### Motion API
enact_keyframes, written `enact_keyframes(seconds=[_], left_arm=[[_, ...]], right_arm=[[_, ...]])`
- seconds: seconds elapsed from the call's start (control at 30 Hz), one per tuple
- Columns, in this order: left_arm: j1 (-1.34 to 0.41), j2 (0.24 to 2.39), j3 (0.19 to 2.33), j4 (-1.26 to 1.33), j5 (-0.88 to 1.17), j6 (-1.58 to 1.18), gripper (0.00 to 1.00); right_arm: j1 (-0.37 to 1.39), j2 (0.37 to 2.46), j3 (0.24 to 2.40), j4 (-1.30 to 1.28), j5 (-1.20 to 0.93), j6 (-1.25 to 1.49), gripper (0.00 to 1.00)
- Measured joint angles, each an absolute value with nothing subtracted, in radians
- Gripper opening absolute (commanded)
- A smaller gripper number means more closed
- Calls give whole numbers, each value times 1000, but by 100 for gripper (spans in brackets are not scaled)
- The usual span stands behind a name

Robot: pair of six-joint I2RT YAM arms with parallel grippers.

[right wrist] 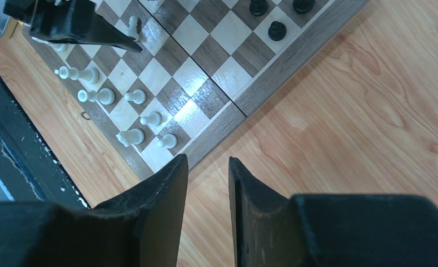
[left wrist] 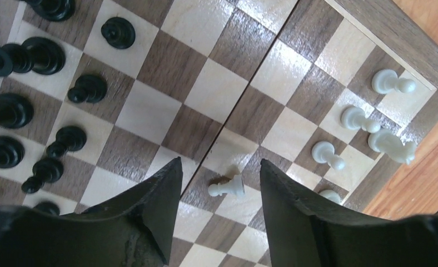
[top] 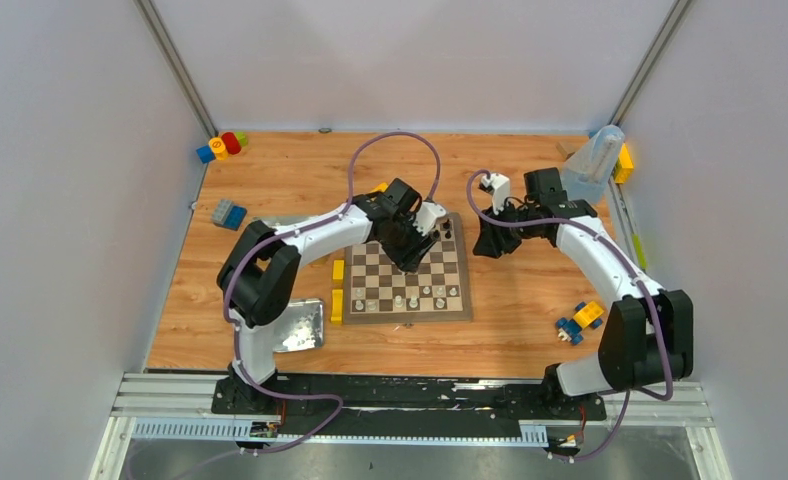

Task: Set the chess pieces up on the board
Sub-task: Place the chess piece on the chessboard.

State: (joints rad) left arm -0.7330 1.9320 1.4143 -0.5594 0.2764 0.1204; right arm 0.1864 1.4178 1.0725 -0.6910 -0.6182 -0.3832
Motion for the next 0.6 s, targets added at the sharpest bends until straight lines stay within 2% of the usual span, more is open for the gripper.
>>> enact_keyframes(seconds=[0.23,0.6], left_arm=[[-698,1773,1319,-558,259,165,65],[-496,1453,1179,-614,236,262,64]], right_arm=[[218,1476,1103,-694,-672,-390,36],[445,1646,1259,-679,-675,-387,36]])
